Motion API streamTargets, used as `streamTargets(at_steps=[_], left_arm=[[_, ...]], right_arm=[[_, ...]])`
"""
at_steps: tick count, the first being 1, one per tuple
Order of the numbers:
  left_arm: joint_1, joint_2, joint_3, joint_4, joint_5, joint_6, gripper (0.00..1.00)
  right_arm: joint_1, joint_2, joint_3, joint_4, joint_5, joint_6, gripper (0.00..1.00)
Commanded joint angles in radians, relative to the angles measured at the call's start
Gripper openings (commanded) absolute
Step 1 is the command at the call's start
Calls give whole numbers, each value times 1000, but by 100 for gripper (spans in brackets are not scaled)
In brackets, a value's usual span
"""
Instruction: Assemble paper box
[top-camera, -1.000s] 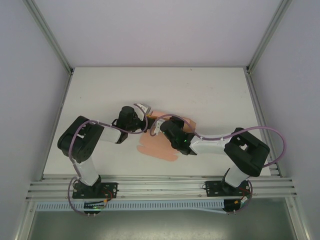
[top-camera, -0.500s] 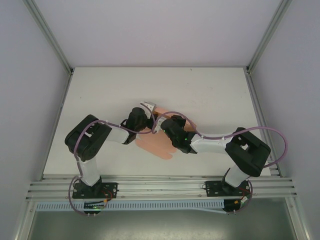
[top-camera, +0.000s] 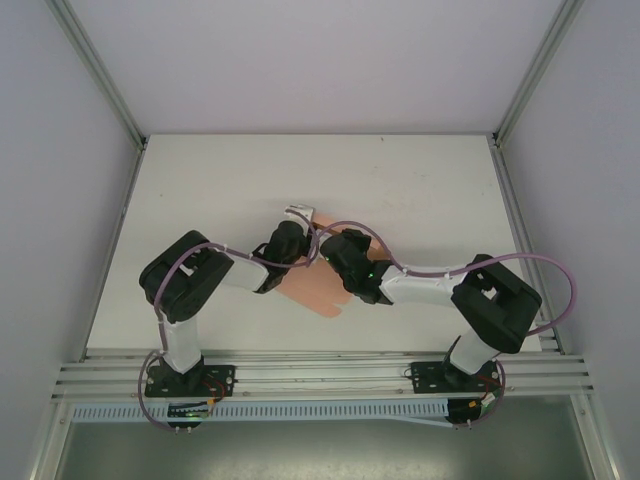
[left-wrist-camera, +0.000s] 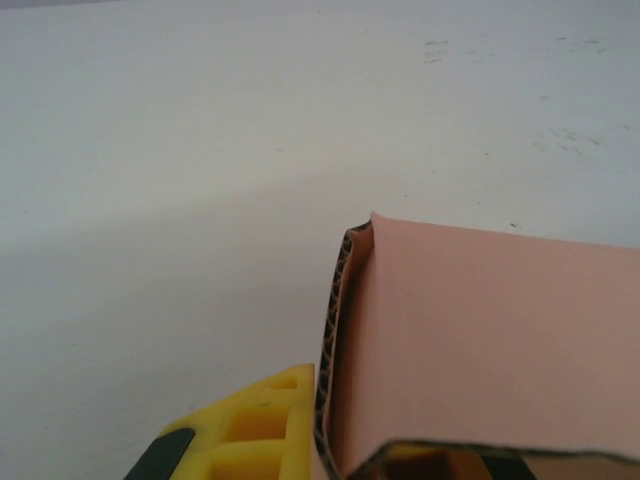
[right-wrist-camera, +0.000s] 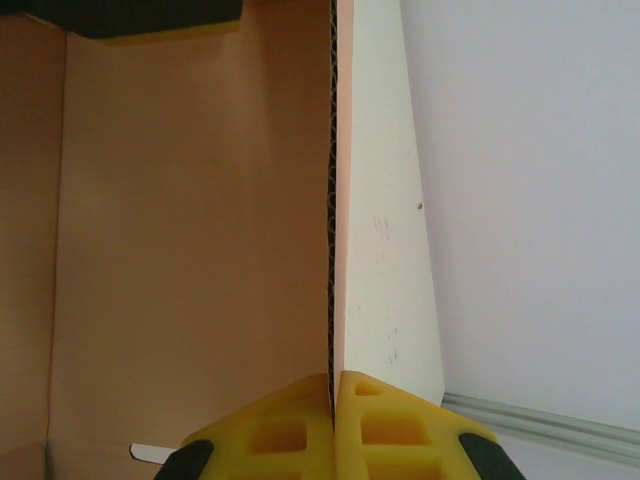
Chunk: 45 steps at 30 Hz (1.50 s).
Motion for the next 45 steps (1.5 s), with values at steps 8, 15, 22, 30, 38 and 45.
streamTargets(at_steps=[8,15,22,30,38,45], left_arm=[[51,54,-47,-187,20,-15,22],[51,13,-39,-166,45,-24,15],[51,-58,-8,-185,41,-13,0],[51,-143,-41,-228,90,-87,0],[51,-235,-33,-358,132,-190,0],[52,-309,-48,-352,208,-240,0]], right_arm=[[10,-13,-11,-145,-74,48,0],[11,-17,-11,-160,-74,47,0],[12,5,-1,-183,-86,84,0],[31,-82,34,-129,33,361,78],[-1,-495,-79,-227,-85,707,99],[-291,-794,-154,-442,-653,936,99]])
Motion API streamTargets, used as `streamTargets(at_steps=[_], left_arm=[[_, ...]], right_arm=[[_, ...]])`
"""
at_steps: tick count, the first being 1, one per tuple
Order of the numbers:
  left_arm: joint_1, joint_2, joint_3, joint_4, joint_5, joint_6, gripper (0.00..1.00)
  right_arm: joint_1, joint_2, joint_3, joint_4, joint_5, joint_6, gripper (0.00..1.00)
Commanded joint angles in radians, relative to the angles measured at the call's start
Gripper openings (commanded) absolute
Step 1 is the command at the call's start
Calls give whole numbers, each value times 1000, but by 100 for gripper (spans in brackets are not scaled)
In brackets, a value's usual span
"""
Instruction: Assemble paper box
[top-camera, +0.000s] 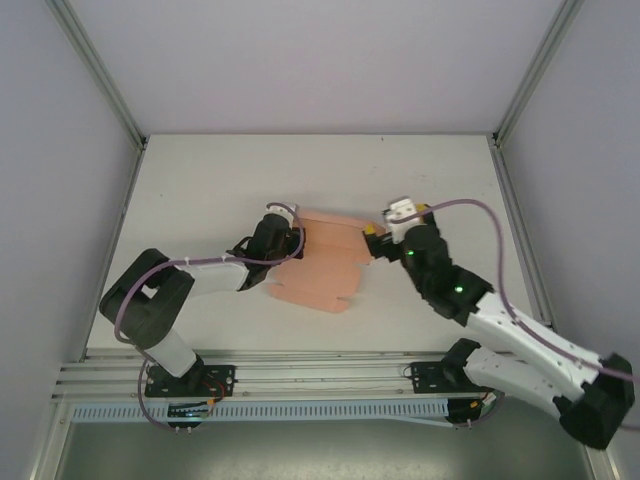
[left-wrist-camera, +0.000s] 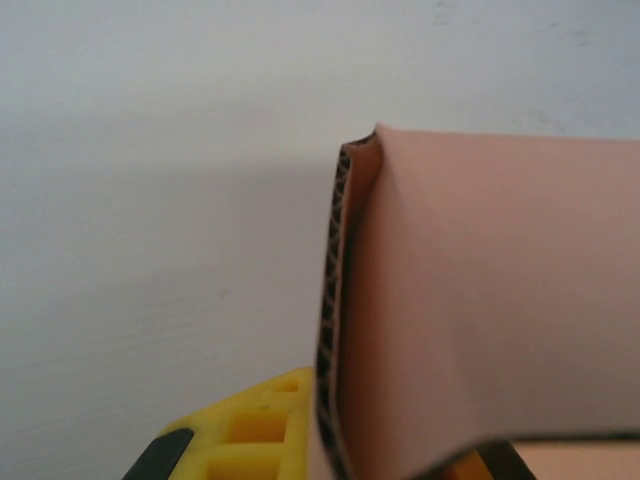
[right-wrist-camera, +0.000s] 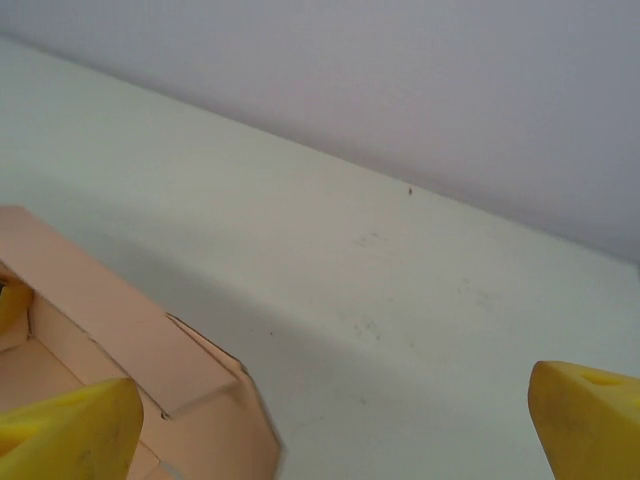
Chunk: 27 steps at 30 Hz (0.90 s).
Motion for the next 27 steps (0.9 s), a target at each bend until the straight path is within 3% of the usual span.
streamTargets(at_steps=[1,4,8,11,14,18,20,23,27], left_arm=[[3,-49,-1,-27,57,-53,0],[3,-65,2,-27,81,-67,0],[3,-94,-6,-10,127,-86,0],[3,-109,-11,-14,114,-92,0],[3,-104,2,-51,95,-79,0],[3,-80,61,-212,-73,-84,0],[4,-71,90,-292,-144,-96,0],[10,-42,155,-450,-263,-151,0],[40,-16,180,-543,-314,-234,0]], right_arm=[[-91,-51,-54,-138,-358,153,99],[-117,-25,-44,-147,-427,160,95],[-129,65,1,-153,-410,170,86],[-138,116,28,-129,-434,176,63],[-140,138,36,-90,-435,191,32],[-141,145,60,-113,-364,208,6],[-140,139,67,-128,-333,212,0],[-140,123,62,-125,-315,217,0],[-140,120,64,-127,-321,214,0]])
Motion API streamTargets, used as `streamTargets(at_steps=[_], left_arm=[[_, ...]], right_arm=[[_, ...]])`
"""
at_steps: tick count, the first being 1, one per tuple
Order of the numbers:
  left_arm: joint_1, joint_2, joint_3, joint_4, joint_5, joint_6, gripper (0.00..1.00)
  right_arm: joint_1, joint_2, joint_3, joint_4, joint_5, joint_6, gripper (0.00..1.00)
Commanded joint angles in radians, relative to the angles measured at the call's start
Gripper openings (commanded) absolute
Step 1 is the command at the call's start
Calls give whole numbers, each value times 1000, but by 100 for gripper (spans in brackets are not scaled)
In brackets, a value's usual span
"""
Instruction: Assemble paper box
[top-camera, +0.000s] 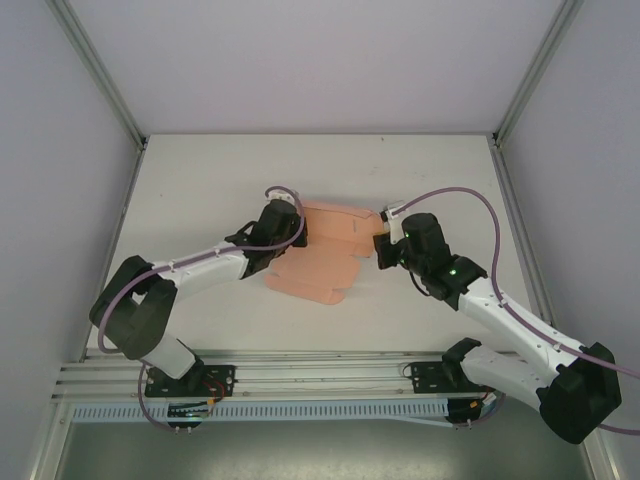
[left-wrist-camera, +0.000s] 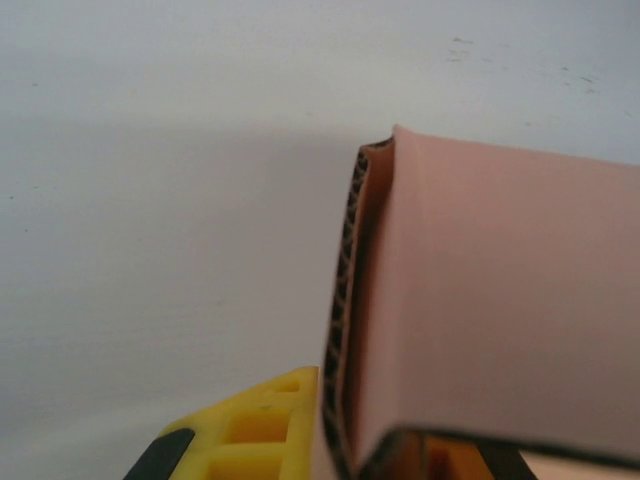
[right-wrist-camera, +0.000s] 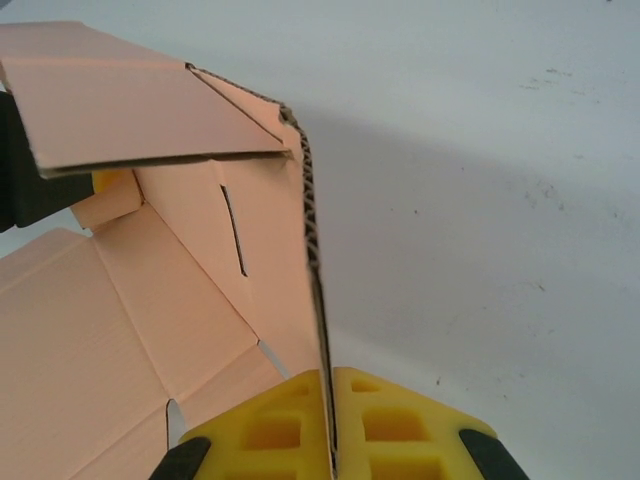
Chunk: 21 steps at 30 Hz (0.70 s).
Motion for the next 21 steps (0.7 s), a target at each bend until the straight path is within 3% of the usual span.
streamTargets(at_steps=[1,4,7,9,13,15,21], left_arm=[[67,43,4,-233,-244,-117,0],[88,66,28,-316,-285,-143,0],[95,60,16,-279,-260,-111,0],[95,44,-6,-199,-188,-59,0],[93,-9,-79,44,80,101,0],[91,-34,-111,124,161,136,0],[82,-81,-158,176,200,141,0]], right_arm=[[-9,-29,39,-24,82,16,0],[-9,-31,45,-27,76,14,0],[-9,-24,48,-18,52,9,0],[-10,-10,52,-11,36,5,0],[-9,26,57,13,15,10,0],[-9,38,58,32,0,16,9],[-10,-2,63,40,43,34,35]])
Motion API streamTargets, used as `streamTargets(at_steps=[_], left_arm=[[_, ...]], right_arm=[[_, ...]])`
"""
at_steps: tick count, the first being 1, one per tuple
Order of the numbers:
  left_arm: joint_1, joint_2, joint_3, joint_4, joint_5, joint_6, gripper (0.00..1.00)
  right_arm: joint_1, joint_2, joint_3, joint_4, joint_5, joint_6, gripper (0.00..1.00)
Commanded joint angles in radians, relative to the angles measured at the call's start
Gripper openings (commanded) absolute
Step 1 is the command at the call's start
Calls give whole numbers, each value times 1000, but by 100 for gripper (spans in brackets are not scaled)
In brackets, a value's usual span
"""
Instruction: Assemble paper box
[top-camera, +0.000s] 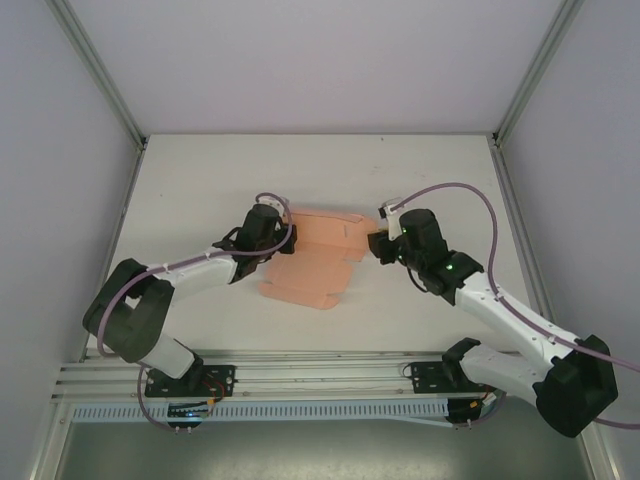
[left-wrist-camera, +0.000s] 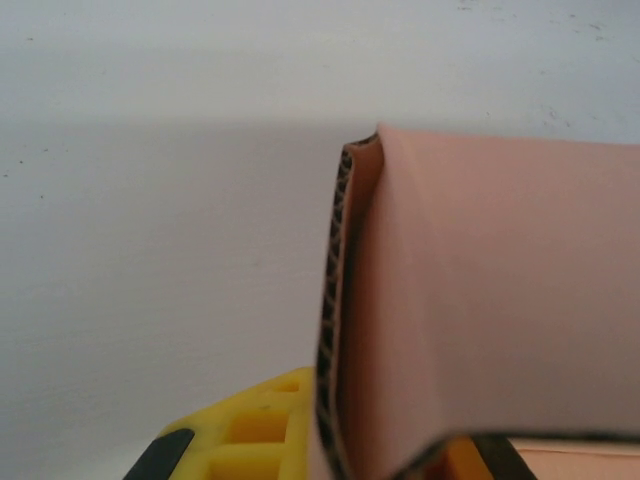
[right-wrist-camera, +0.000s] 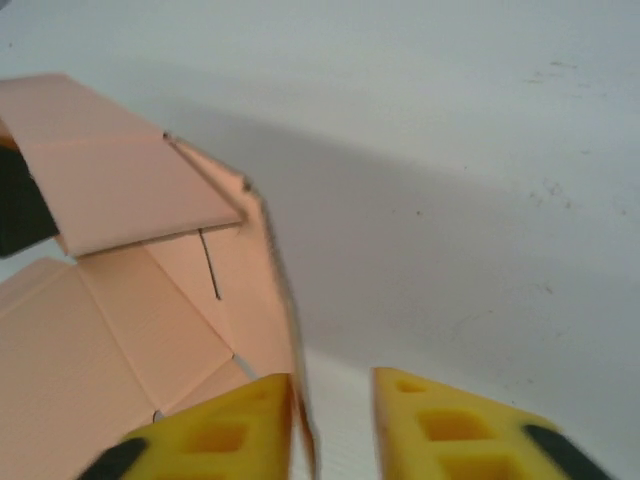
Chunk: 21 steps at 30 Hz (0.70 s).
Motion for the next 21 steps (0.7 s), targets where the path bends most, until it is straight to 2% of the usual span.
streamTargets(at_steps=[1,3,7,11,16,21], left_arm=[[0,-43,-24,63,31,25,0],[-2,-52,-36,68,29,24,0],[-5,-61,-36,66,48,19,0],[-15,-71,-37,66,51,20,0],[-23,-86,-46,59,43,14,0],[-23,-97,-51,75,57,2,0]], right_arm=[[-5,-60,34,34,60,9,43],[-5,-90,30,48,77,10,60],[-5,-90,40,103,75,9,78],[-5,-2,89,99,81,10,96],[-5,117,140,86,69,4,99],[-1,190,137,119,-35,9,99]])
